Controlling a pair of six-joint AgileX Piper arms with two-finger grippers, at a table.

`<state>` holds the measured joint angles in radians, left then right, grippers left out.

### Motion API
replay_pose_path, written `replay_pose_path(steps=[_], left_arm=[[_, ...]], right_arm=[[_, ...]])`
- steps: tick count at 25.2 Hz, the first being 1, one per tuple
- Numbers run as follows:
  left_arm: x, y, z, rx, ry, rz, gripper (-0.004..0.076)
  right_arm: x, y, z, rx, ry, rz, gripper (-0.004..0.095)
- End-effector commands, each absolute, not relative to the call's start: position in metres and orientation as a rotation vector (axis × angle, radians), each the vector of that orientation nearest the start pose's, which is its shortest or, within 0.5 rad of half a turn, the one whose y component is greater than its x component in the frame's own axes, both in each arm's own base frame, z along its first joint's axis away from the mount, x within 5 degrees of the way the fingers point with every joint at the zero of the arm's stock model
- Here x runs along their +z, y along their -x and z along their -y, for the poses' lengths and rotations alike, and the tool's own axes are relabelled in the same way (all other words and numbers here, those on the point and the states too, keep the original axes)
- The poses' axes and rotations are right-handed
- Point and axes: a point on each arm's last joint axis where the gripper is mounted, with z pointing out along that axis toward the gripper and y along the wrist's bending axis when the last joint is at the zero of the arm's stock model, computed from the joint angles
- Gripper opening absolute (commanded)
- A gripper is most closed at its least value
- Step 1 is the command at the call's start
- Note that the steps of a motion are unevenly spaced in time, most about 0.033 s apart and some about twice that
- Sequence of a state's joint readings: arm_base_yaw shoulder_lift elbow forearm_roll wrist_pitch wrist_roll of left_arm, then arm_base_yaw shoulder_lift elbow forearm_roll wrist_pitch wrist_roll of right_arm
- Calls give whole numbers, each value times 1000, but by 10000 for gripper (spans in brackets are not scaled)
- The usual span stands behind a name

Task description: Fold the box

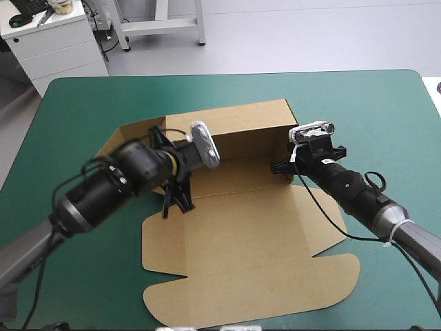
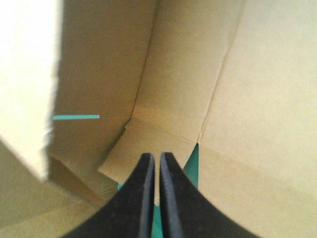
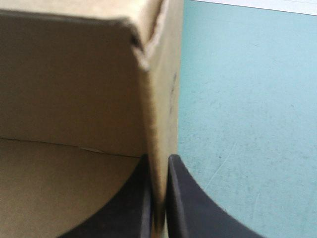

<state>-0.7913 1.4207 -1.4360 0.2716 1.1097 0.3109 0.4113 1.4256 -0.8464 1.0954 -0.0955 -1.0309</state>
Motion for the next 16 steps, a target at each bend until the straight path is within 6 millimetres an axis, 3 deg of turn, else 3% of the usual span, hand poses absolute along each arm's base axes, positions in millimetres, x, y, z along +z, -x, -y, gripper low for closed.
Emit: replay_pose_path(steps=[1, 5, 8, 9, 12, 16], left_arm=[[433, -240, 153, -86, -1020, -2168, 13], [462, -261, 104, -292, -615, -2202, 13], [468, -274, 61, -355, -362, -2207, 13], [467, -279, 37, -402, -232, -2217, 13], [458, -283, 1, -451, -41, -2228, 13], [429, -286, -52, -534, 251, -2201, 13]], right_arm=[[292, -288, -114, 221, 246, -1927, -14], [292, -288, -115, 224, 246, -1929, -14], [292, -289, -115, 223, 246, -1931, -14], [291, -289, -115, 227, 249, -1934, -14], [290, -289, -115, 227, 251, -1938, -14], [289, -289, -116, 230, 253, -1941, -14]])
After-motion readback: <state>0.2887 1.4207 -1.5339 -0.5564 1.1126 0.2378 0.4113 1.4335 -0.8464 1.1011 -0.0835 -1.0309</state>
